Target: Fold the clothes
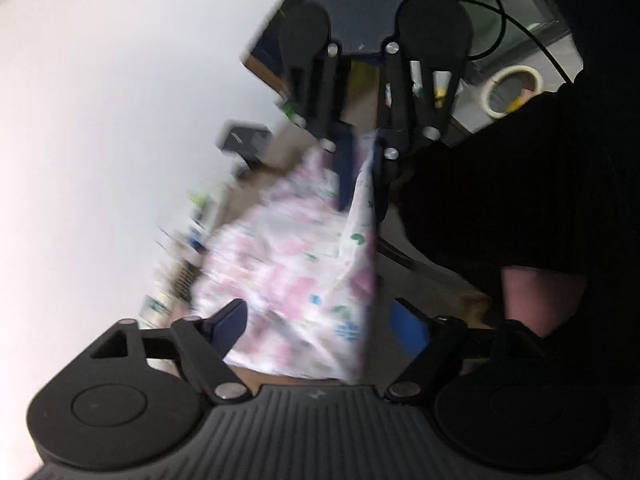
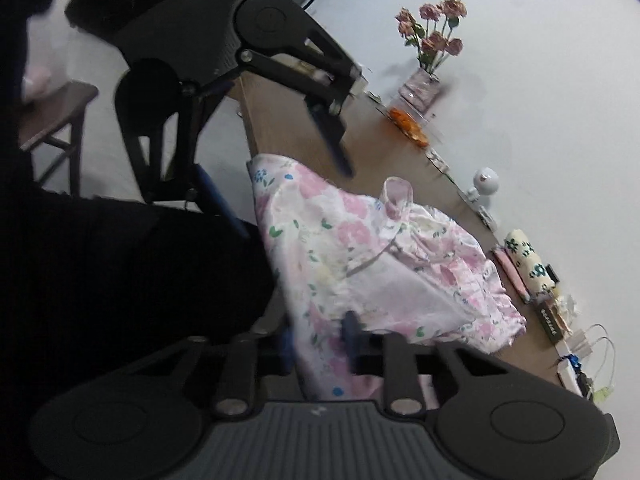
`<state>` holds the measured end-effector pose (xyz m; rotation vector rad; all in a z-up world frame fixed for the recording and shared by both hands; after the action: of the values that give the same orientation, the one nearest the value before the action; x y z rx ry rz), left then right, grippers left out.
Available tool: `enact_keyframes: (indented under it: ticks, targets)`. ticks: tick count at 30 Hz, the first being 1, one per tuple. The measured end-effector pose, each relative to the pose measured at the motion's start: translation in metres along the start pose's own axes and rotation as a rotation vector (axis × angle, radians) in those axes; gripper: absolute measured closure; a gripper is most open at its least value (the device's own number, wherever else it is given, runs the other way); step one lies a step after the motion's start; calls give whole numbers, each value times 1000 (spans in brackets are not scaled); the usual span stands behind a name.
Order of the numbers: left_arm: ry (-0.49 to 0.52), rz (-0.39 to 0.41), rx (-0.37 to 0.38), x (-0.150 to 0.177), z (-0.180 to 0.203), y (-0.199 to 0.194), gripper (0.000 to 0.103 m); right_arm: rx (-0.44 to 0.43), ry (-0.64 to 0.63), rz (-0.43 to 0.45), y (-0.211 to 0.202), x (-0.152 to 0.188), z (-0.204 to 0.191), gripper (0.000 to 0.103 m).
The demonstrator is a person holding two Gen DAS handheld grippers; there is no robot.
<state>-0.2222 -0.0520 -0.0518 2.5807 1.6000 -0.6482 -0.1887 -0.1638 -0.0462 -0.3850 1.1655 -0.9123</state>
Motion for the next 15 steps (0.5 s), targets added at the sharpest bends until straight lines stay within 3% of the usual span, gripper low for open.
enact_keyframes:
  ticks: [3,5,6,7,8,9,11,13,14,15]
  targets:
    - [99,90,-55,-2,13,-10,17,-91,39,39,-11,-3,2,100]
    - [138,95,-23,-6,19,-5,30,-153,65,66,-18,-5,3,100]
    - [131,91,3,-9,19,-2,48,-165,82,88,-23,-7,5,100]
    - [102,78,32,-13,16,0,73,-177,99,111,-28,-8,7,100]
    - [48,55,69,-16,10,2,85,-189,117,133,-34,-9,9,100]
    - [-34,26,116,-16,1,5,91,-201,134,155,-39,-11,11,100]
    - [-221,-35,212,-14,-21,12,91,-220,169,201,-51,-14,16,96]
    - [-374,-82,272,-6,-40,21,92,-144,210,262,-70,-9,21,65]
    - [-448,-103,298,-2,-49,25,92,-80,232,287,-77,-2,23,31]
    - [-521,-125,324,3,-59,29,92,-18,253,310,-84,4,24,14]
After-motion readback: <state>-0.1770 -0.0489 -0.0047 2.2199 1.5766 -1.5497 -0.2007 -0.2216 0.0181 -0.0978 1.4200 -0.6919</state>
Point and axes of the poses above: each gripper's, at about its wrist camera, not at the fingertips, and y roughly the way its jaws point, z to its right, x to its underside, the point moved 5 cm from there along y, roughly the way its jaws point, and after that the axes turned 12 degrees about -x, right-handed, at the moved point
